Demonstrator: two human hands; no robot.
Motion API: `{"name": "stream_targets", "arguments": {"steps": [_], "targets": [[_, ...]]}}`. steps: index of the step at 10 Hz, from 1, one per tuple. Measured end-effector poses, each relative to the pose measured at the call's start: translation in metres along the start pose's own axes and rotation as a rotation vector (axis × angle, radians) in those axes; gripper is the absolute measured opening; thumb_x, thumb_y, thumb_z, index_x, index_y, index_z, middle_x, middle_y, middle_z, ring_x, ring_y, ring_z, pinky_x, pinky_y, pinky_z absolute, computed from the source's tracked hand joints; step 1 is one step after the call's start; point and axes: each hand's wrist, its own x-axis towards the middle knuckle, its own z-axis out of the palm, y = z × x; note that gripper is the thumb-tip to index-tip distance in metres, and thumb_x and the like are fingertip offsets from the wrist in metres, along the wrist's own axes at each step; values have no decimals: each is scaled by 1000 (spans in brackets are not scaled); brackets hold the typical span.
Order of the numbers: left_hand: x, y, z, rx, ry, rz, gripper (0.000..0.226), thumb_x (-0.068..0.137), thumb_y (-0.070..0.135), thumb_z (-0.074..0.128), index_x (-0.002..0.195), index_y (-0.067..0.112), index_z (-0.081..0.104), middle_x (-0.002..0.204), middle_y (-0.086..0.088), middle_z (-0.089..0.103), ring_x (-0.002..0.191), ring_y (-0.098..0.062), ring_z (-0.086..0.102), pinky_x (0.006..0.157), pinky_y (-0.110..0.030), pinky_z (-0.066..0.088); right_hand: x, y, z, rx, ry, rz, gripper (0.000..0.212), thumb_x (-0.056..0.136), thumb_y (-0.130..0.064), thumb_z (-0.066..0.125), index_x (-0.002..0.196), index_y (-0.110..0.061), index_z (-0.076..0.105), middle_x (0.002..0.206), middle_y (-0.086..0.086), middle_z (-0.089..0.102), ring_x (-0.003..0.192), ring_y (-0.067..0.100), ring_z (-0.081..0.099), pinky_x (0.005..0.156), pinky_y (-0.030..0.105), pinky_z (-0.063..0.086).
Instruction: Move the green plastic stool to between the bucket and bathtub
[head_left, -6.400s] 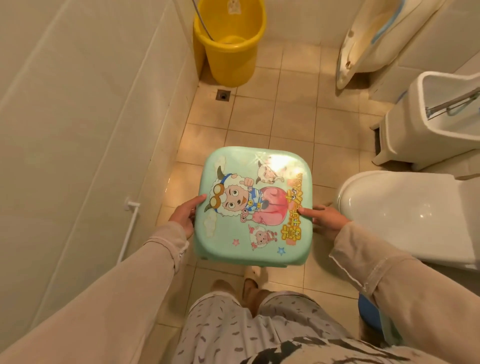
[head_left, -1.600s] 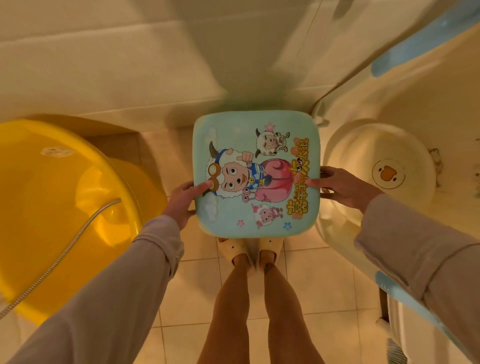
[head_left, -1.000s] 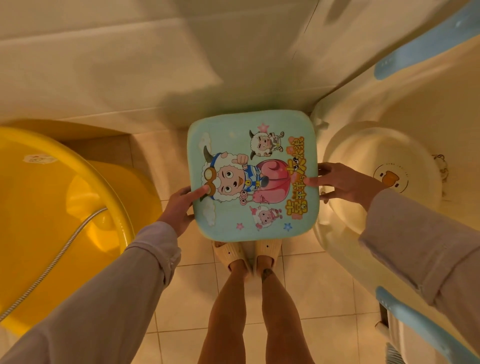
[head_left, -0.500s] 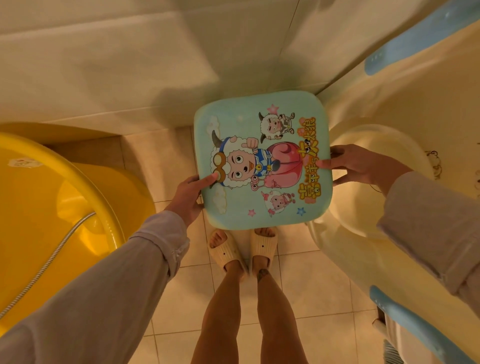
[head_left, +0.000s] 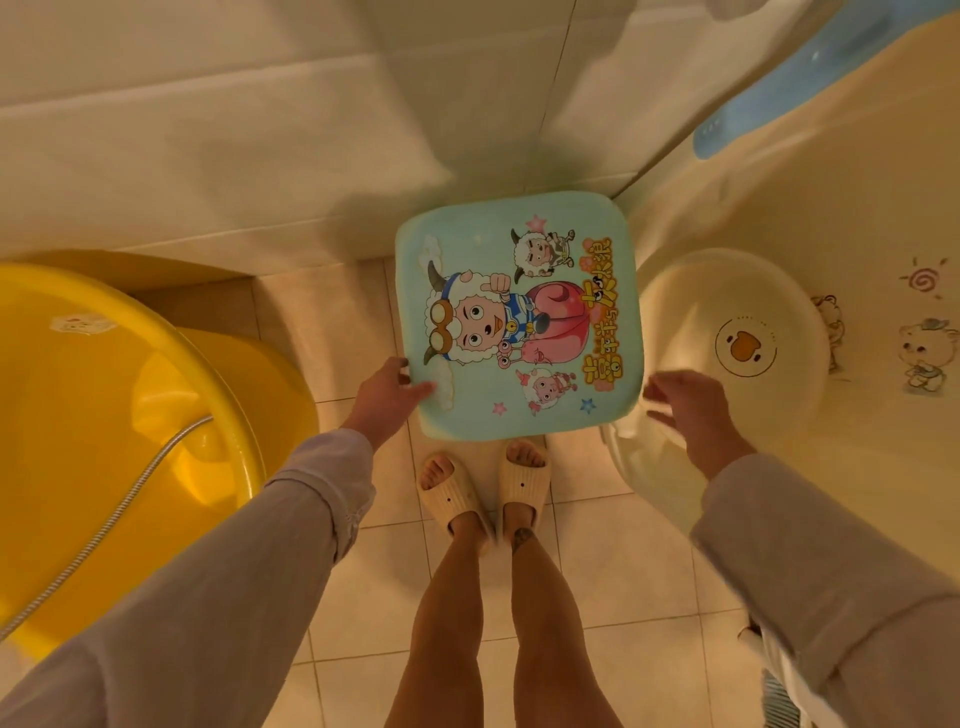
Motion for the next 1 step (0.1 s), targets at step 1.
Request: {"name": "stream_targets", "arguments": {"steps": [1], "targets": [[-22, -22, 1, 157, -67, -49, 43, 85, 24, 56, 123, 5, 52, 118, -19, 64, 109, -32, 59, 85, -31, 42, -45, 35, -17, 88, 36, 183, 25, 88, -4, 45, 64, -8, 49, 35, -1, 45, 32, 7, 44, 32, 13, 34]]}}
